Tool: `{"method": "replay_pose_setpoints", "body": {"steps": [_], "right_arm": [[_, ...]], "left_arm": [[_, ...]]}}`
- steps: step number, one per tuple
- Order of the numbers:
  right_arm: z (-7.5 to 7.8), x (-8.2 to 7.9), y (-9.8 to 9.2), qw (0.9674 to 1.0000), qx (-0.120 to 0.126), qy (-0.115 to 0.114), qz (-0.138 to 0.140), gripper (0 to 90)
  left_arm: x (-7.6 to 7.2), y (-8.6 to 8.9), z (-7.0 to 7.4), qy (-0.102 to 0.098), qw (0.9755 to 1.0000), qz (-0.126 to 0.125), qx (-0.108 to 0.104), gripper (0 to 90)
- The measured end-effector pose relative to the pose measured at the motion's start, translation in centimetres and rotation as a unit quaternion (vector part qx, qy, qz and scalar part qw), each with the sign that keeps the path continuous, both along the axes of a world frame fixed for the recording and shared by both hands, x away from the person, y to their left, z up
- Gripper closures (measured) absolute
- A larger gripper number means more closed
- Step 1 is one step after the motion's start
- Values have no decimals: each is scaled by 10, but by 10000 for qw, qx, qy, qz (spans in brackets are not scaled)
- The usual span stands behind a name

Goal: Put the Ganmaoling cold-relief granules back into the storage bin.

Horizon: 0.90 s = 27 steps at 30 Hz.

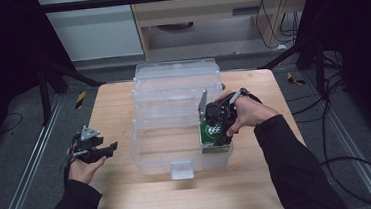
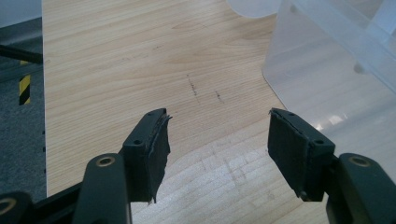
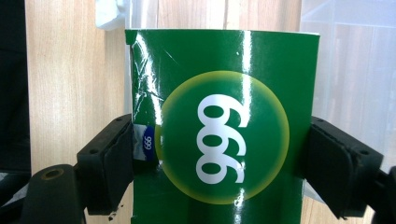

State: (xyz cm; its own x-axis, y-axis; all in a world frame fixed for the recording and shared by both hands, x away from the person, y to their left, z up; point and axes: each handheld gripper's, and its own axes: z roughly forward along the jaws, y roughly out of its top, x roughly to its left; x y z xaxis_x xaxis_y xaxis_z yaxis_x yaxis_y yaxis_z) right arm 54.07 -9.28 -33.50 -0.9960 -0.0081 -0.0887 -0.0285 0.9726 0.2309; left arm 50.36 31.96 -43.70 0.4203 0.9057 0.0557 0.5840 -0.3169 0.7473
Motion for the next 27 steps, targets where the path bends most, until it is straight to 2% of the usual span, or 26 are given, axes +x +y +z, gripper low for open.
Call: {"method": "replay_pose_setpoints", "body": {"steps": [13,27], "right_arm": [[-12,1,7,9997,-234,-56,21,178],[-16,-2,6,9996,-192,-182,87,178]], "left_arm": [[0,-1,-1,18,10000,-20,15,376],[0,-1,-1,23,10000,-30,9,376]]}}
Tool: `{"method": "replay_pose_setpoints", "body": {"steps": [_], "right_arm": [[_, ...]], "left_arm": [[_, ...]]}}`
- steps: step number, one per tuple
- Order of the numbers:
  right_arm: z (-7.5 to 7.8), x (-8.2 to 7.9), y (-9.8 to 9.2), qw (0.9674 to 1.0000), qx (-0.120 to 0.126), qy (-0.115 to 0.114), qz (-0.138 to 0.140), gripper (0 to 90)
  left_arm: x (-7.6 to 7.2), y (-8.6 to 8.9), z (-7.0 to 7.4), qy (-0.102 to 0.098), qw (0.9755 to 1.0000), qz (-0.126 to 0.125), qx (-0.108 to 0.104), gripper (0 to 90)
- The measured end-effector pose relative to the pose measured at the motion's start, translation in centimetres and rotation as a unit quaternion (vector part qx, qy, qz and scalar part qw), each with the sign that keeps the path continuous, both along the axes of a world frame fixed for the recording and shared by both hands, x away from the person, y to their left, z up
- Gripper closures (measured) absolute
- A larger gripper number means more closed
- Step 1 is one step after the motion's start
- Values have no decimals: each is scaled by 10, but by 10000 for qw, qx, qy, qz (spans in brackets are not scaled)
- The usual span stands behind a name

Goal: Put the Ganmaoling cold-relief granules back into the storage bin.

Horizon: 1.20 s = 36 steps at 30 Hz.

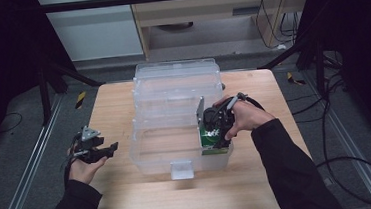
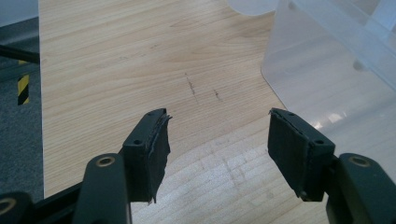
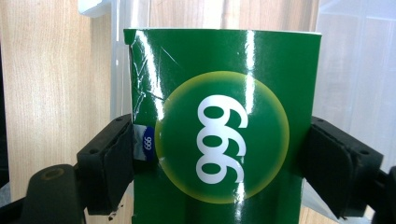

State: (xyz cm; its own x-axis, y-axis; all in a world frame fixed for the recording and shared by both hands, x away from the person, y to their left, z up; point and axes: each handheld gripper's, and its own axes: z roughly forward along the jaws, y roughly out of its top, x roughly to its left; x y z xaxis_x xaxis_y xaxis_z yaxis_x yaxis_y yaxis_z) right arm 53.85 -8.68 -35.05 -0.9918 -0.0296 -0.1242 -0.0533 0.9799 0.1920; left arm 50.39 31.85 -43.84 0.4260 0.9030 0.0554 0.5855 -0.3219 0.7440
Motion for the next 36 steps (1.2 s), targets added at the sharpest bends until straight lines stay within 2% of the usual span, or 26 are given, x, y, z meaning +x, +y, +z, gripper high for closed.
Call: {"method": "replay_pose_setpoints", "body": {"steps": [5,13,17,21,24,29,32,36], "right_arm": [[-4,-2,-1,10000,4,-47,-52,178],[-2,-1,0,9999,-46,-35,-86,179],[-5,-3,2,9999,-84,-115,-50,179],[-12,-4,6,9995,-239,-217,12,179],[-18,-5,6,9993,-346,-158,22,179],[-23,-5,-2,9999,-64,36,-83,177],[-24,-5,-5,9999,64,67,-105,176],[-25,-3,-4,9997,26,156,-165,174]], "left_arm": [[0,0,0,-7,10000,-5,6,376],[0,-1,0,7,10000,-16,30,376],[0,-1,0,23,10000,-22,46,376],[0,-2,-1,10,10000,-29,29,376],[0,-2,-1,13,10000,-30,28,376],[0,-3,-2,33,10000,-48,65,376],[0,-4,-2,52,9999,-53,71,376],[0,-3,-2,57,9999,-55,71,375]]}}
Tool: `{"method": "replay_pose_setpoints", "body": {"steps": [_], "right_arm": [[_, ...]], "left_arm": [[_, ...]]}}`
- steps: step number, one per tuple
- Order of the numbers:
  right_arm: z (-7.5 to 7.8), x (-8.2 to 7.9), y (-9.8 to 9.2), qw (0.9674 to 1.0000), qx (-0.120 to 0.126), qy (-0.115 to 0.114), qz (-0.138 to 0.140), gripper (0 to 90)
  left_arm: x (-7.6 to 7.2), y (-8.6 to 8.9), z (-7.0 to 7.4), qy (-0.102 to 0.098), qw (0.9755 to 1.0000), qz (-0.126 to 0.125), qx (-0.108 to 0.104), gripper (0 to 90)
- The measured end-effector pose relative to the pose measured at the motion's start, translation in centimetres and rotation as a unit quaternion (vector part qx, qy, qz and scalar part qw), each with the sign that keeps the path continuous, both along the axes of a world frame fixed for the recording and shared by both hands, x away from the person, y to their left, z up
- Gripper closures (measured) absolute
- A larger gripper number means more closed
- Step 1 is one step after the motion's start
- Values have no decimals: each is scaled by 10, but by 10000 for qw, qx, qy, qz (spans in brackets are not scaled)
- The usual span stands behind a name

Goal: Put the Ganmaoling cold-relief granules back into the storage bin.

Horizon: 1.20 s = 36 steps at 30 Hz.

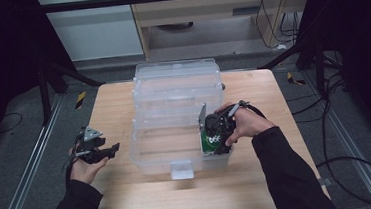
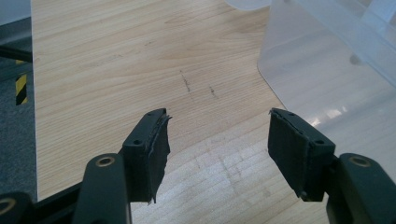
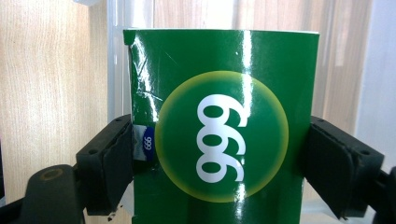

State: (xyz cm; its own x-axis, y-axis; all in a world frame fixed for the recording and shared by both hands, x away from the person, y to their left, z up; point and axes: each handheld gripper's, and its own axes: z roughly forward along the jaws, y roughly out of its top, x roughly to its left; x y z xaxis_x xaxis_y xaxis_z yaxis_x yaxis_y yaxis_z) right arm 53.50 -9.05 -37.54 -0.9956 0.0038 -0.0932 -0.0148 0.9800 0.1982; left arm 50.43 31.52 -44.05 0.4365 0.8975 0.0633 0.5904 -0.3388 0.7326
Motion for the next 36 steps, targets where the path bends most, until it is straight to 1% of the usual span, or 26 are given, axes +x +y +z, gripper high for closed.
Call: {"method": "replay_pose_setpoints", "body": {"steps": [2,4,7,9,12,14,21,22,24,25,26,29,30,32,33,34,36], "right_arm": [[-3,1,1,10000,11,-8,-5,173],[-4,1,2,10000,-45,9,-4,171],[-7,1,3,10000,-52,20,-30,169],[-7,1,3,10000,-39,23,-19,169],[-6,0,3,9999,-57,4,-92,168],[-6,1,2,10000,0,4,-78,167],[-4,0,0,9999,59,-8,-158,161],[-3,-1,-1,9997,128,-30,-186,157],[2,-1,-2,9994,228,5,-263,158],[4,-2,-3,9991,315,-4,-281,159],[7,-2,-4,9987,447,-24,-233,159],[16,-4,-7,9974,598,-104,-379,180],[18,-4,-9,9965,654,-188,-490,201],[23,-6,-13,9948,743,-301,-635,213],[24,-6,-14,9944,777,-318,-646,222],[26,-8,-16,9931,888,-324,-686,227],[30,-11,-20,9913,1016,-369,-745,247]], "left_arm": [[0,0,0,-6,10000,2,-10,375],[0,1,0,-16,10000,-2,-1,375],[0,1,1,-22,10000,-6,-7,375],[0,0,0,-15,10000,-8,-7,375],[0,0,0,-5,10000,-5,-14,374],[0,0,0,-17,10000,-7,-7,374],[0,0,0,-4,10000,-5,-10,375],[0,0,0,-2,10000,-6,-10,374],[0,0,0,5,10000,-5,-1,375],[0,0,0,4,10000,-7,-2,374],[0,0,0,2,10000,-4,1,375],[0,0,0,3,10000,-4,-5,375],[0,0,0,2,10000,-2,-8,375],[0,0,0,2,10000,-1,-12,376],[0,0,0,2,10000,-6,-12,376],[0,0,0,4,10000,-11,-18,379],[0,0,1,-14,10000,-12,-22,382]]}}
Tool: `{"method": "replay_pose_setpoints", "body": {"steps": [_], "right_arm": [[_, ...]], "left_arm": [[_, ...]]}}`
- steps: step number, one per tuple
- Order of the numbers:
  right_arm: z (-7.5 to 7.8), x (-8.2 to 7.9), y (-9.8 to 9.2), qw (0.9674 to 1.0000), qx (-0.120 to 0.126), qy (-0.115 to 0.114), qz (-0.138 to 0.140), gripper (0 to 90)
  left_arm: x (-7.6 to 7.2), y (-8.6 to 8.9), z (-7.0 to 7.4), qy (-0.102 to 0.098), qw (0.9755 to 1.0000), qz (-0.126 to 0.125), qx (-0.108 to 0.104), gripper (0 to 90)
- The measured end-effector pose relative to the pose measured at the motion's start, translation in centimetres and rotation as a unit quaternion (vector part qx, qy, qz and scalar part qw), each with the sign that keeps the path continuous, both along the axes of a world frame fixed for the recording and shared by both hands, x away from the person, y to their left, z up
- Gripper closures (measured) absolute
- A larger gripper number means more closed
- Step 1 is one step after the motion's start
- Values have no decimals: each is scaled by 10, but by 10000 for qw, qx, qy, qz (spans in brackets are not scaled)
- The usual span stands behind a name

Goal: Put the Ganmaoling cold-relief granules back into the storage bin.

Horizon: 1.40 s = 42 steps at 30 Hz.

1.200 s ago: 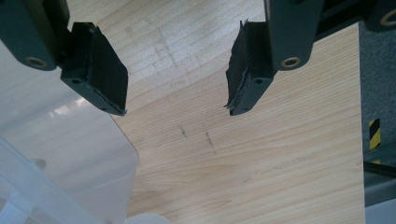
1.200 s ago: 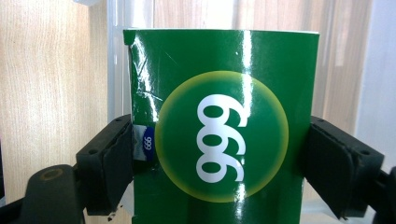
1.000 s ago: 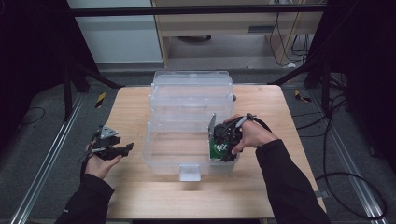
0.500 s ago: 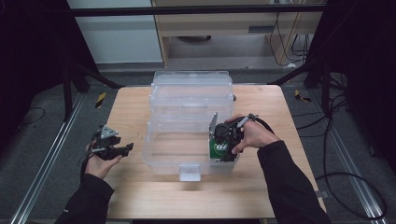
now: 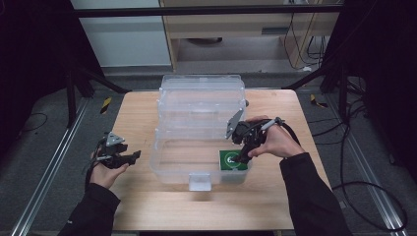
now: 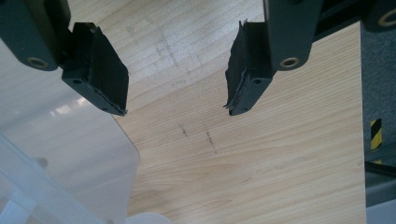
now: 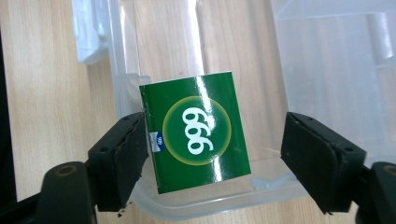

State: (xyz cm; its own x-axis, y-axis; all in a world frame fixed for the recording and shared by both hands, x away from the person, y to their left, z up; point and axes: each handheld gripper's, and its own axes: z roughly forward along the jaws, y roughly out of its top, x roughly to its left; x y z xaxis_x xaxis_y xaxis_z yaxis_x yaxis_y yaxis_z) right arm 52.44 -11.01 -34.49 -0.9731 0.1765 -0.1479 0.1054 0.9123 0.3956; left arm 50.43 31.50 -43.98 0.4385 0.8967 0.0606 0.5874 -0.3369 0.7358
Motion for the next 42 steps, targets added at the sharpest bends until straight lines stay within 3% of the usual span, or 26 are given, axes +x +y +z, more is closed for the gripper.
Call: {"method": "replay_pose_setpoints", "body": {"steps": [7,12,17,19,25,42], "right_arm": [[12,-11,-11,9987,327,-348,-185,334],[17,-22,-23,9959,648,-500,-378,418],[17,-30,-26,9949,693,-596,-438,429],[16,-34,-27,9939,846,-515,-491,442],[10,-39,-24,9924,956,-461,-625,434],[1,-45,14,9932,1085,-342,-241,429]], "left_arm": [[-1,-1,3,-90,9999,23,-92,387],[-1,-3,5,-132,9999,23,-108,389],[-2,-3,6,-161,9998,19,-92,390],[-2,-3,7,-171,9998,12,-90,390],[-3,-4,7,-195,9998,-31,-99,390],[-3,-4,10,-279,9994,-71,-193,393]]}}
